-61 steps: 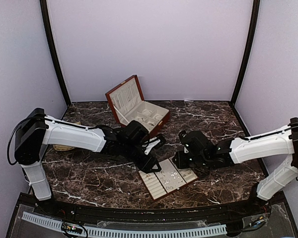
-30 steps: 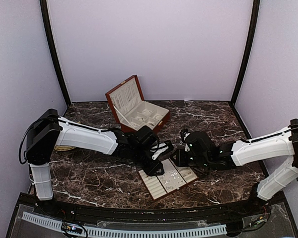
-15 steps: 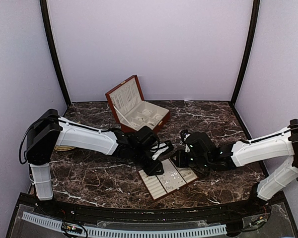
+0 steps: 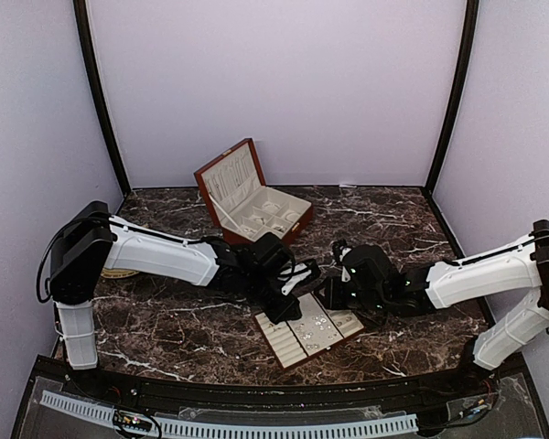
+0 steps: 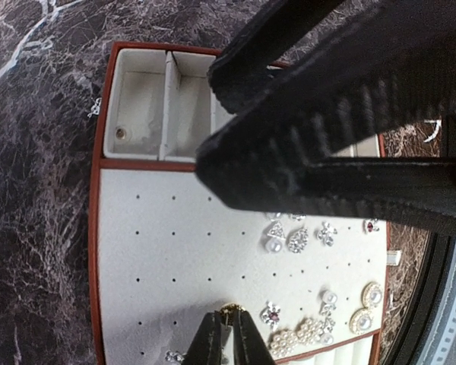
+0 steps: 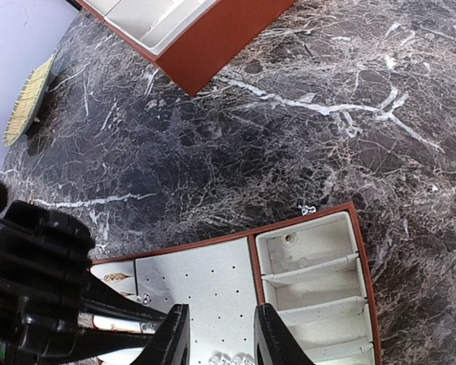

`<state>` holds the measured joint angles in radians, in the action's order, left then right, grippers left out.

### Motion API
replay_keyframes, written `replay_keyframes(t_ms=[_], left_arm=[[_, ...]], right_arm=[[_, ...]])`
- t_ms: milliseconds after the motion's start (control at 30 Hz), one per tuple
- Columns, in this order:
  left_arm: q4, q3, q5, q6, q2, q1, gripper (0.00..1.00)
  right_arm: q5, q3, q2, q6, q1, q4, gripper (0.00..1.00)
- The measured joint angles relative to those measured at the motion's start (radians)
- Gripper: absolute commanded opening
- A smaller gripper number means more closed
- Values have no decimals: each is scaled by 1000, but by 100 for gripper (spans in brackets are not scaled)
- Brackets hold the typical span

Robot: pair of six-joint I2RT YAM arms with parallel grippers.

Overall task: Organize the mixed jewelry
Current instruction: Pick up the earring from the earring holder.

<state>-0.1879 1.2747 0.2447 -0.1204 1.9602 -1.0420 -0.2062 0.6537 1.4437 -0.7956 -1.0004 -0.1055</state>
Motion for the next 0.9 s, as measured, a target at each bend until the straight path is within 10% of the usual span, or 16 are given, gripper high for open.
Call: replay_keyframes(t_ms=[467,900], left_arm=[[31,-19,8,-46,-22,-1,0],[210,-159,219,-115,-305,142,0]], right_arm=[[1,-63,-39,-15,0,-48,34],[55,-238,-227,-28,23,-397,69]])
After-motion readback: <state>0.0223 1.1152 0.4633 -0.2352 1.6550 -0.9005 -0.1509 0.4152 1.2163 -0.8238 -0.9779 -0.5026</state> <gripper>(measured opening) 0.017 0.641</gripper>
